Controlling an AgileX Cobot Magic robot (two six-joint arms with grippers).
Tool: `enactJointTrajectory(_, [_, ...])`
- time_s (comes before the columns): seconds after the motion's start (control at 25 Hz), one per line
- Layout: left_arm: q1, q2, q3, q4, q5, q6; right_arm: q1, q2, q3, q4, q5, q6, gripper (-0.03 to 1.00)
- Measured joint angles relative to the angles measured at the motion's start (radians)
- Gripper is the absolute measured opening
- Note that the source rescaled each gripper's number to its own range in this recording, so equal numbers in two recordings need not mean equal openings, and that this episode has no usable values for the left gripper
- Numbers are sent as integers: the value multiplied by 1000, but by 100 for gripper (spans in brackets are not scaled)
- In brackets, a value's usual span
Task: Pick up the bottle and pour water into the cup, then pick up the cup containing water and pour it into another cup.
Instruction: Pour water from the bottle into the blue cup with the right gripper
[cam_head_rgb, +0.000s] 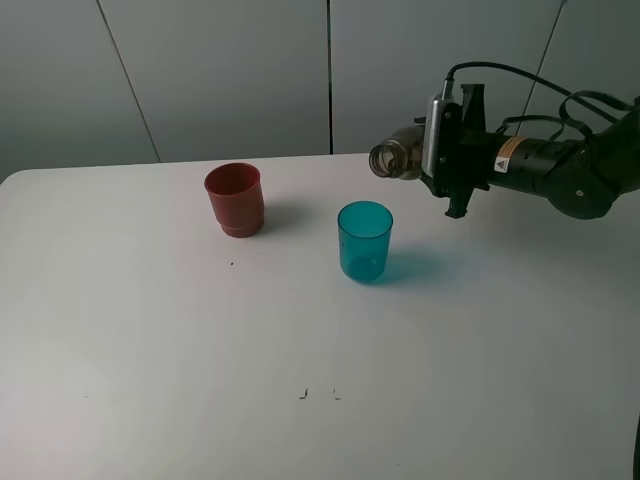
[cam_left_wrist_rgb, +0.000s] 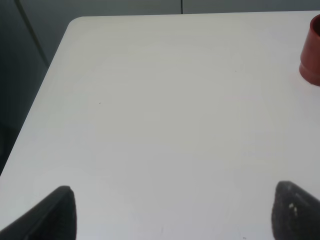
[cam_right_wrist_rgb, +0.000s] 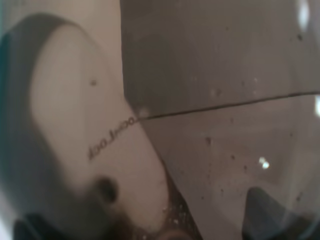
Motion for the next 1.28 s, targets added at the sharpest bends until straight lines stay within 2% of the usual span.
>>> enactJointTrajectory(0.2, [0,0,0,0,0,0,0,0,0,15,0,-70,0])
enactJointTrajectory(0.76, [0,0,0,0,0,0,0,0,0,17,0,-169,0])
enactJointTrajectory(1.28, [0,0,0,0,0,0,11,0,0,17,0,-179,0])
